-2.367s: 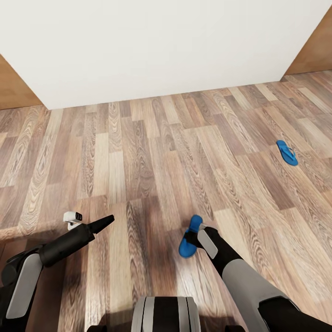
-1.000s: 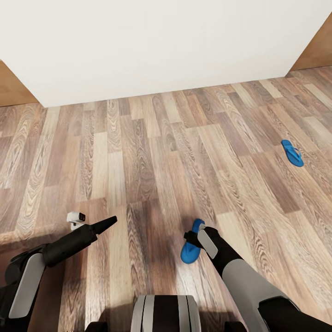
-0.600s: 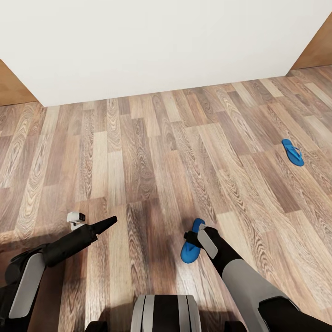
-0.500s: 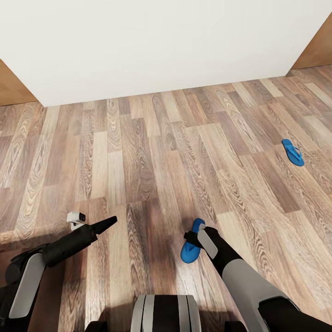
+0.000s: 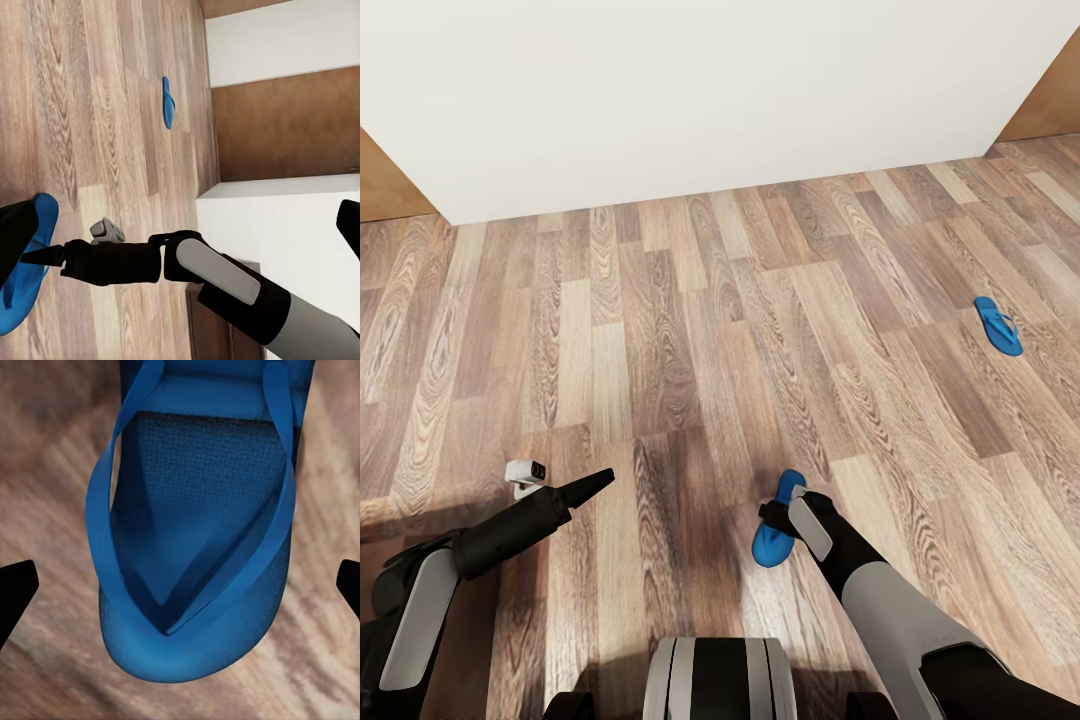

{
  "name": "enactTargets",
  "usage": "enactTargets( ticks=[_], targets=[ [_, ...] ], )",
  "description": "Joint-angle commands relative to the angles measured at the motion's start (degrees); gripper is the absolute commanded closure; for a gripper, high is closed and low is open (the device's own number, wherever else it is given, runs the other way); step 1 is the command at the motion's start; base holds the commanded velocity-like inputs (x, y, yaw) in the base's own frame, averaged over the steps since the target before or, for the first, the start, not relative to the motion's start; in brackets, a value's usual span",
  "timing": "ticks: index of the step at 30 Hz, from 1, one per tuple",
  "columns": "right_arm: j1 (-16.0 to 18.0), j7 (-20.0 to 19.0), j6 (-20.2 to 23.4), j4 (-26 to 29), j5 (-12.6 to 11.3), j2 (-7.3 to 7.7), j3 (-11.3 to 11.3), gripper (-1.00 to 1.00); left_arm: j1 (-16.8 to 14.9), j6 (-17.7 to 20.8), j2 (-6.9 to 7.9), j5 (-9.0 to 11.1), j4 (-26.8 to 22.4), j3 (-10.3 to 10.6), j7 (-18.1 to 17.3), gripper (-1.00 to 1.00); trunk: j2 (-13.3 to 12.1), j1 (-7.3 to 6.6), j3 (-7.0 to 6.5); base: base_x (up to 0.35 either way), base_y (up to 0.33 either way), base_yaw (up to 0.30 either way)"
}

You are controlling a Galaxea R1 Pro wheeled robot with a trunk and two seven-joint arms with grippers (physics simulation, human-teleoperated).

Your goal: In the bedroom, move the book from the bed onto either nightstand, and place the two sandals side by side next to the bed.

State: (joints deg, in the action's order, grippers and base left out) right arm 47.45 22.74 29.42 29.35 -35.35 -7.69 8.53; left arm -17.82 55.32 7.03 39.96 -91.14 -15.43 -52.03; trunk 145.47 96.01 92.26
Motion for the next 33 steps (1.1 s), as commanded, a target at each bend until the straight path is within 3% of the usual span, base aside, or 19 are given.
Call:
enactTargets(
  ticks=[1,4,27,33],
  targets=[
    [0.0,0.5,0.1,0.1,-0.6,0.05,0.3,-1.0,0.0,0.2,0.0,0.0,0.0,0.0,-0.2,-1.0,0.0,-0.01,0.03,0.0,0.0,0.0],
    [0.0,0.5,0.1,0.1,-0.6,0.05,0.3,-1.0,0.0,0.2,0.0,0.0,0.0,0.0,-0.2,-1.0,0.1,0.07,0.7,0.0,0.0,0.0],
    [0.0,0.5,0.1,0.1,-0.6,0.05,0.3,-1.0,0.0,0.2,0.0,0.0,0.0,0.0,-0.2,-1.0,0.1,0.07,0.7,0.0,0.0,0.0],
    [0.0,0.5,0.1,0.1,-0.6,0.05,0.3,-1.0,0.0,0.2,0.0,0.0,0.0,0.0,-0.2,-1.0,0.1,0.15,1.36,0.0,0.0,0.0]
  ],
)
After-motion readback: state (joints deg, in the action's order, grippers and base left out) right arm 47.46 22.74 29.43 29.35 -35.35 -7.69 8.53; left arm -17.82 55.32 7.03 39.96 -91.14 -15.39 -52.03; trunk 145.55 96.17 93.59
